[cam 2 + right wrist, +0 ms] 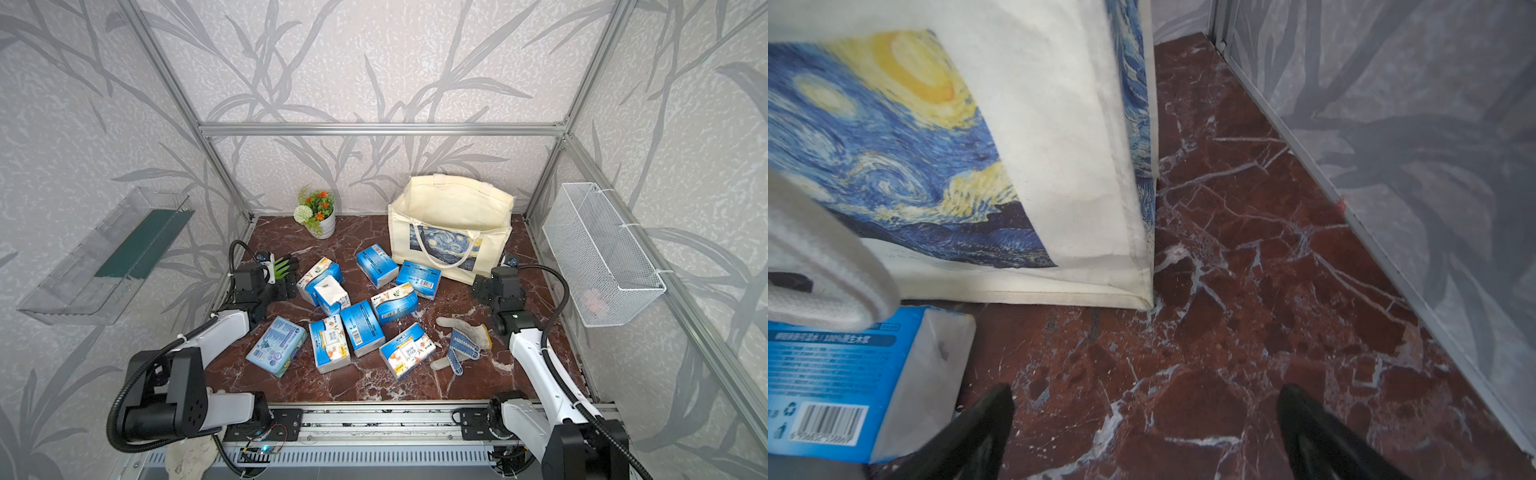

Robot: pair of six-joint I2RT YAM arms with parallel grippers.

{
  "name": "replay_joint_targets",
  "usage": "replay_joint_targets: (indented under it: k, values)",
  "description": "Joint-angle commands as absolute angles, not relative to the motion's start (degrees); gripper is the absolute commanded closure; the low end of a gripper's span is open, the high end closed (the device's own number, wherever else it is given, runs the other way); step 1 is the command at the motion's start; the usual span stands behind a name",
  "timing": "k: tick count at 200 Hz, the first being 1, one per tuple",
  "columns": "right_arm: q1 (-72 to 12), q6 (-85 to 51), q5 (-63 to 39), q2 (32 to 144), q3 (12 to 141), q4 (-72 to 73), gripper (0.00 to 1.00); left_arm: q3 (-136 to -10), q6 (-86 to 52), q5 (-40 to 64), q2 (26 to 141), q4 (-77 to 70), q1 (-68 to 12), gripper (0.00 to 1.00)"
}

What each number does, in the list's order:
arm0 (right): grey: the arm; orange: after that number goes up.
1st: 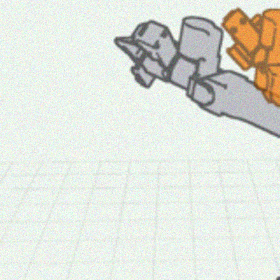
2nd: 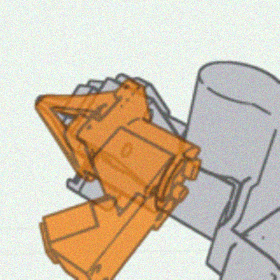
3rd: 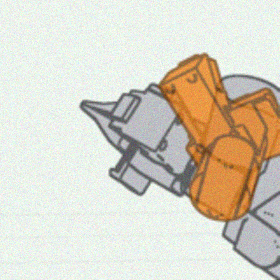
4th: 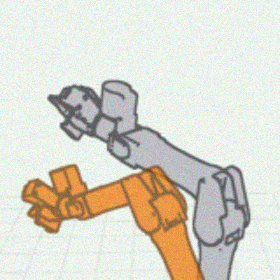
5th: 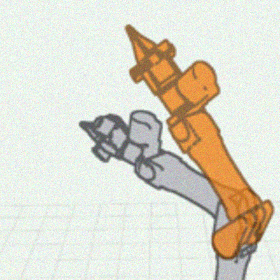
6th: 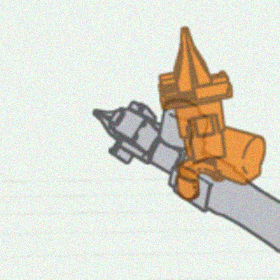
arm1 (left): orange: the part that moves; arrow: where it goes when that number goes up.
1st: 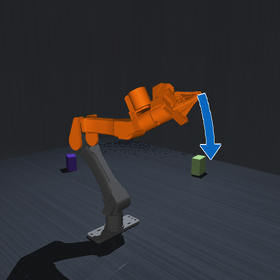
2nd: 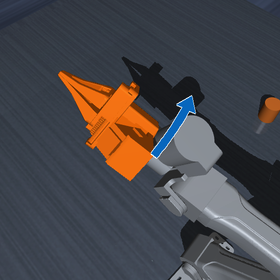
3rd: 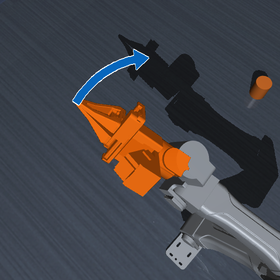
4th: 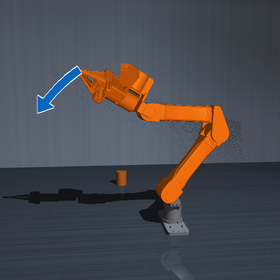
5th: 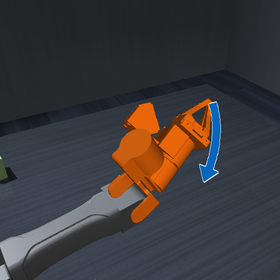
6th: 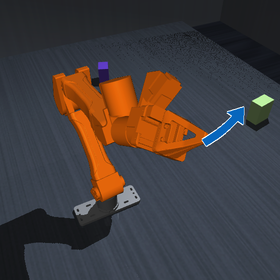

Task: Put tissues into the canvas bag
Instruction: Pick up the pack of facial tissues from the center of the board.

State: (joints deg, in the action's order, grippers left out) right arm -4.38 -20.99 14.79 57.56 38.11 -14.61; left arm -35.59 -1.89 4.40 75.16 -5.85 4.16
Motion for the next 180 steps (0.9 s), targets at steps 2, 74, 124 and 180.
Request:
replay_joint_targets:
  k: [2,74,124,180]
  values:
    - [-4.5,-28.2,11.7,55.9,40.8,-27.6,0.01,-38.6,0.0,6.7,72.1,3.9,4.2,0.01]
    - [-9.4,-30.5,6.1,42.3,40.1,-40.4,0.01,-40.8,3.8,8.6,65.5,14.4,4.1,0.01]
    - [-25.4,-25.6,4.2,40.2,44.5,-41.2,0.01,-48.3,5.1,9.6,64.2,25.5,4.2,0.01]
    - [-47.4,-17.4,5.5,52.7,57.6,-38.3,0.01,-58.4,4.9,10.6,64.3,36.0,4.1,0.01]
